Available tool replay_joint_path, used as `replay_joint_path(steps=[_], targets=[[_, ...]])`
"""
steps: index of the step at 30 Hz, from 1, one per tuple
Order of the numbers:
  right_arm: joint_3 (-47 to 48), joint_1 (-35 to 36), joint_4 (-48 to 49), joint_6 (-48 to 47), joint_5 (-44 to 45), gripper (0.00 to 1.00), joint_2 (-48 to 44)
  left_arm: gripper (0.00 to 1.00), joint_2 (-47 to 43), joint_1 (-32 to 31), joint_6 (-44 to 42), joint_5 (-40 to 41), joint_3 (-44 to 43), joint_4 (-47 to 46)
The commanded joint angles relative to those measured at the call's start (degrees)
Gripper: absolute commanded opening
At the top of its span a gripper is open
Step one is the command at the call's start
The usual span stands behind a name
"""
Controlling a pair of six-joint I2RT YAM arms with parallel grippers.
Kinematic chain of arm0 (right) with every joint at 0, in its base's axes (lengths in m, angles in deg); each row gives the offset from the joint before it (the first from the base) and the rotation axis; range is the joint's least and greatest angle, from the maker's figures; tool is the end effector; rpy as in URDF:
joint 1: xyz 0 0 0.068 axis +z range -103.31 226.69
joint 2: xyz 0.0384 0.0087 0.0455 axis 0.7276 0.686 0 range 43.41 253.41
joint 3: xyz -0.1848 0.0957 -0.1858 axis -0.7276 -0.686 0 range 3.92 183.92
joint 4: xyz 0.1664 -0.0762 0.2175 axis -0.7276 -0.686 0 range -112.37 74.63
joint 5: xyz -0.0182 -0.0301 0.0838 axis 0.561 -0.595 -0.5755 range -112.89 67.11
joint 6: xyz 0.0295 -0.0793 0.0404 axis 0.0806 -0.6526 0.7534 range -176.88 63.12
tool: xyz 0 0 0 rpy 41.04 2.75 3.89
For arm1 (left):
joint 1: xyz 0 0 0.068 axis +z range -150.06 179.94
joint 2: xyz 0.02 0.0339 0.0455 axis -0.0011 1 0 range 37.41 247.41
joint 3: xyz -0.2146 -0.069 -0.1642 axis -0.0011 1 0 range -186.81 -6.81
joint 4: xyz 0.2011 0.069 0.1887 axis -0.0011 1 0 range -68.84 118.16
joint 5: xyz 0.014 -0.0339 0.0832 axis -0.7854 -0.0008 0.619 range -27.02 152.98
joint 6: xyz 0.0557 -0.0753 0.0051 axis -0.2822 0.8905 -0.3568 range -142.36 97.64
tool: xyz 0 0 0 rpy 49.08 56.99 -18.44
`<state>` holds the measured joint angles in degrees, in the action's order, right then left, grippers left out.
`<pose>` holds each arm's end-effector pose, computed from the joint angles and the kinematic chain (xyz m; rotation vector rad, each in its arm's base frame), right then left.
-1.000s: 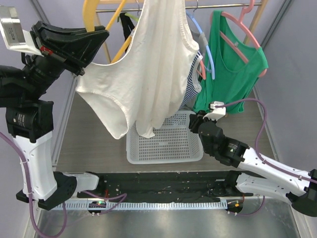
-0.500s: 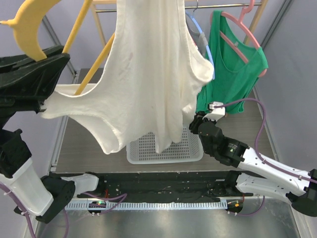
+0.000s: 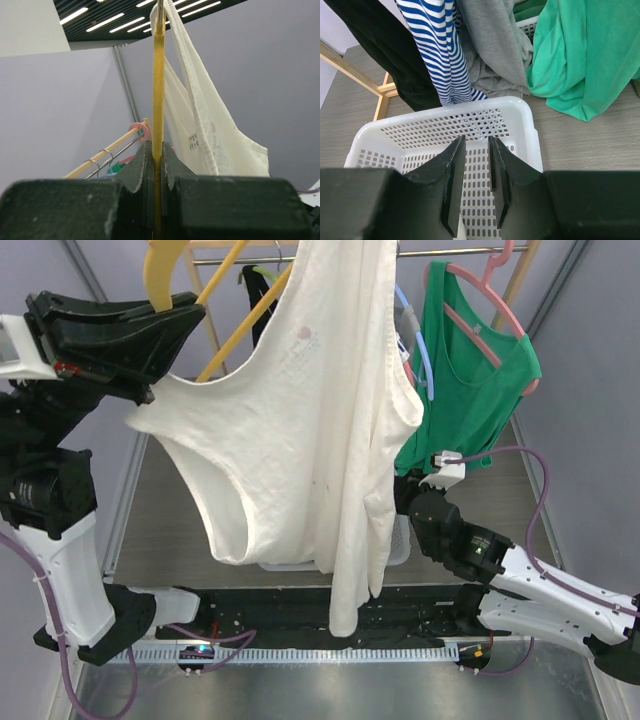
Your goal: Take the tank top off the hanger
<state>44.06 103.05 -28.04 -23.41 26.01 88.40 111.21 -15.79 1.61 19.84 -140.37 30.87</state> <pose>0.1781 0.1525 0.3027 0.2168 1.7686 0.3306 0.0955 -0.0870 0.7399 0.6956 0.7385 -0.8968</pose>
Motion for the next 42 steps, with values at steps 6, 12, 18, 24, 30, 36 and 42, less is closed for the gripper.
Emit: replay_joint_path(steps=[6, 12, 18, 24, 30, 36, 42], targets=[[-0.15, -0.11, 0.36, 1.86, 1.81, 0.33, -1.22, 0.00, 4.59, 0.34, -6.12, 7.80, -4.34, -3.21], [-0.94, -0.11, 0.36, 1.95, 1.81, 0.33, -1.40, 0.00, 4.43, 0.35, -5.69, 6.66, -3.82, -3.21], [-1.29, -0.11, 0.36, 2.39, 1.54, 0.33, -1.05, 0.00, 0.22, 0.26, -5.68, 4.73, 3.11, -1.19], [-0.85, -0.11, 0.27, 1.34, 1.81, 0.33, -1.93, 0.00, -7.69, 0.17, -5.16, 0.69, 17.00, 2.32], [1.52, -0.11, -0.25, -1.74, 0.93, 0.34, -3.15, 0.00, -12.53, 0.17, -4.89, -3.80, 24.74, 6.71], [6.09, -0.20, -1.40, -4.56, -2.31, 0.38, -7.28, 0.00, -17.02, 0.17, -6.04, -5.03, 34.93, 11.19], [12.84, -0.11, -1.05, -7.89, -7.94, 0.45, -5.89, 0.00, -18.43, -2.46, -10.77, -5.29, 46.70, 18.66]])
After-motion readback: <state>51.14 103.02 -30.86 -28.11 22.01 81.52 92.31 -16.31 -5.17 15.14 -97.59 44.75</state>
